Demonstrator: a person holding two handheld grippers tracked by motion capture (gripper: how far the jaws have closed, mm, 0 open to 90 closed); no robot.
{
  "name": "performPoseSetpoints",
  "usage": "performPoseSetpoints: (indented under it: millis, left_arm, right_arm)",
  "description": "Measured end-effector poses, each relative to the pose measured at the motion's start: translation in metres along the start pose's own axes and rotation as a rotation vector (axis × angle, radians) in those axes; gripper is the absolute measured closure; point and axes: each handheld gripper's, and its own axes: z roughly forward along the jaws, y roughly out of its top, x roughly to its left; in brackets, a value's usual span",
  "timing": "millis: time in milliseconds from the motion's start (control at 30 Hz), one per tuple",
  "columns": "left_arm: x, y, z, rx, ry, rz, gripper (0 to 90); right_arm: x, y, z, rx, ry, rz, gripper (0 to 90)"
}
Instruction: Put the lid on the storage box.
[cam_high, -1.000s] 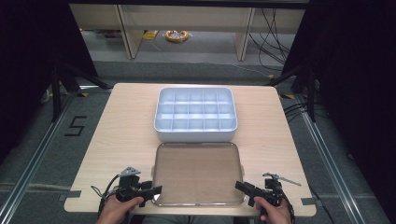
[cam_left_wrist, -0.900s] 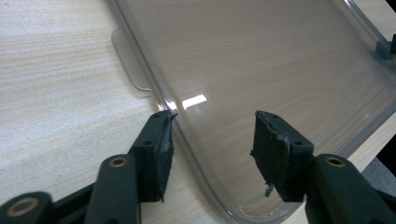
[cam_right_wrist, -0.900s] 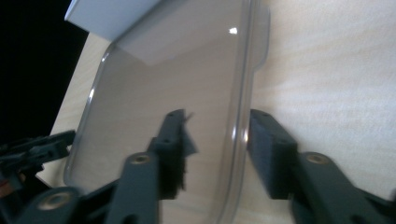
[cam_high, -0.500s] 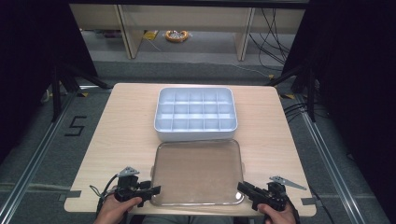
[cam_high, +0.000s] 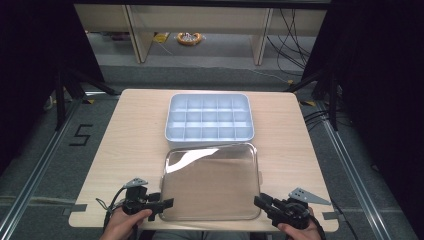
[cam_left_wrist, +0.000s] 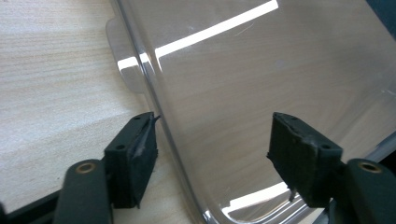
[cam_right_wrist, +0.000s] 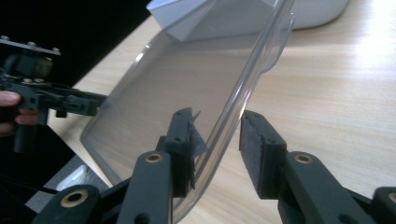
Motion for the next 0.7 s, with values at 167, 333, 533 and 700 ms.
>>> performPoseSetpoints:
  millis: [167,333,533,700]
  left_arm:
    - [0.004,0.002,0.0,-0.008,-0.027,-0.03,28.7]
    - [0.007,0.004,0.002,-0.006,-0.041,-0.018,29.8]
    - [0.014,0.004,0.001,-0.023,-0.032,-0.047,49.8]
    - [0.012,0.005,-0.003,-0.079,-0.034,-0.02,62.1]
  right_arm:
    - [0.001,0.0,-0.002,0.006,0.032,-0.011,66.4]
    - [0.0,0.0,-0.002,-0.006,0.042,-0.037,66.8]
    - [-0.009,-0.001,0.0,0.01,0.035,-0.016,66.8]
    - [-0.014,-0.004,0.005,0.055,-0.021,0.018,67.6]
